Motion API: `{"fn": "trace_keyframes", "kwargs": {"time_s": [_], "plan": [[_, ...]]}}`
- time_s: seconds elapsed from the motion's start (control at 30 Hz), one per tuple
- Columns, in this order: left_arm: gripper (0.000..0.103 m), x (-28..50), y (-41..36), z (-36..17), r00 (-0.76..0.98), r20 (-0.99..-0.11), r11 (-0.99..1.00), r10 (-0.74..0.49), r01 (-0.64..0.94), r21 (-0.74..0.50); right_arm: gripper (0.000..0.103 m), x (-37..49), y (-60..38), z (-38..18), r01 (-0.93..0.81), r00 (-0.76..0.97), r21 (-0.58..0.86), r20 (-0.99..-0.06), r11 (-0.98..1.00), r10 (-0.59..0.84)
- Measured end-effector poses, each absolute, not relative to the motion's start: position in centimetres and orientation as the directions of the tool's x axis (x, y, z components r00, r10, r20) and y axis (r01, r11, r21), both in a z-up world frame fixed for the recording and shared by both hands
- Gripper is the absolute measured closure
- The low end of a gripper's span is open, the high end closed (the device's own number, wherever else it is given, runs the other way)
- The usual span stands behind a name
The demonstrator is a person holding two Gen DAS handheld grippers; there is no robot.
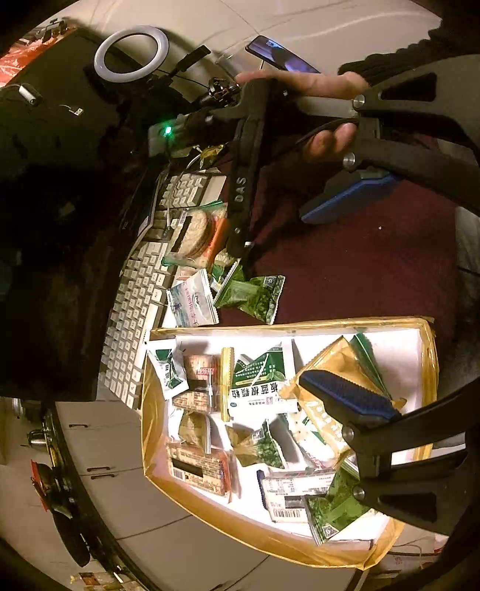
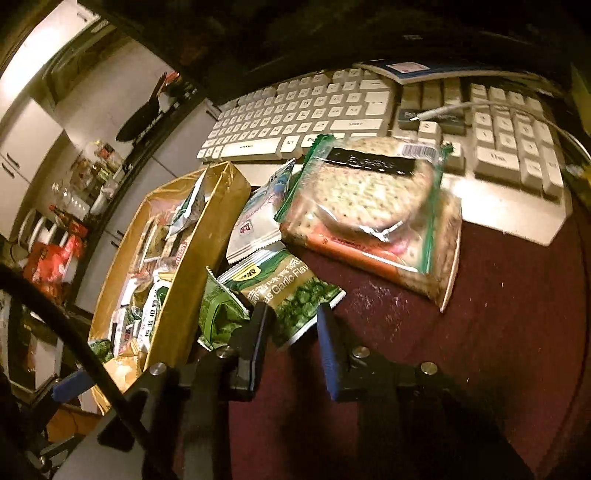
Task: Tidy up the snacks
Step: 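Move the right tool to the green garlic pea bag on the mat, then grasp the garlic pea bag with the right tool while the left tool grasps a green sachet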
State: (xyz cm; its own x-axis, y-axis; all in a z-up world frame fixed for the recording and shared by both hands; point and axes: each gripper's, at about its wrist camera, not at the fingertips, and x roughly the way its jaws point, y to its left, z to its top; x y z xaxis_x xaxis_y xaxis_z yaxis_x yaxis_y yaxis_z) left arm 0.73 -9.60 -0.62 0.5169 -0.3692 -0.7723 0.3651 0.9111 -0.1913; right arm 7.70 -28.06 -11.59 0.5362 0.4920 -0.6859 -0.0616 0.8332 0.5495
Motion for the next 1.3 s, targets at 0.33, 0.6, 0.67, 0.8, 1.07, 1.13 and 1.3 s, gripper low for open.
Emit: {"fn": "trace_keyframes", "kwargs": {"time_s": [0.33,0.6,0.67,0.8,1.07,1.13,1.3], "plan": [[0.022,0.5,-9.8,-0.3,0.521,-0.77,0.911,-0.368,0.368,-0.186,0.053,10.9,-26.7,-10.1,-0.108,0.506,0.541,-0.692,0.834,0.514],[0.022,0.3,-9.3,-0.2,0.525,-0.766,0.911,-0.37,0.367,-0.188,0.057,10.8,-25.7,-10.9,-0.13,0.483,0.519,-0.711,0.845,0.511],[0.022,0.4,-9.3,-0.3,0.525,-0.768,0.912,-0.368,0.363,-0.19,0.057,10.4,-25.4,-10.9,-0.137,0.496,0.487,-0.72,0.862,0.486],[0.022,0.3,-9.3,-0.3,0.518,-0.768,0.909,-0.376,0.369,-0.196,0.052,11.0,-25.8,-11.3,-0.119,0.485,0.519,-0.713,0.846,0.506],[0.022,0.3,-9.7,-0.7,0.507,-0.777,0.907,-0.374,0.377,-0.19,0.065,7.1,-26.5,-10.5,-0.111,0.538,0.485,-0.705,0.868,0.462],[0.022,0.4,-9.8,-0.8,0.502,-0.779,0.905,-0.376,0.38,-0.192,0.065,5.5,-27.5,-10.3,-0.091,0.572,0.492,-0.685,0.865,0.45],[0.022,1.1,-11.6,-0.8,0.486,-0.788,0.884,-0.378,0.443,-0.15,0.065,2.0,-31.2,-10.8,0.028,0.672,0.493,-0.653,0.87,0.349]]}}
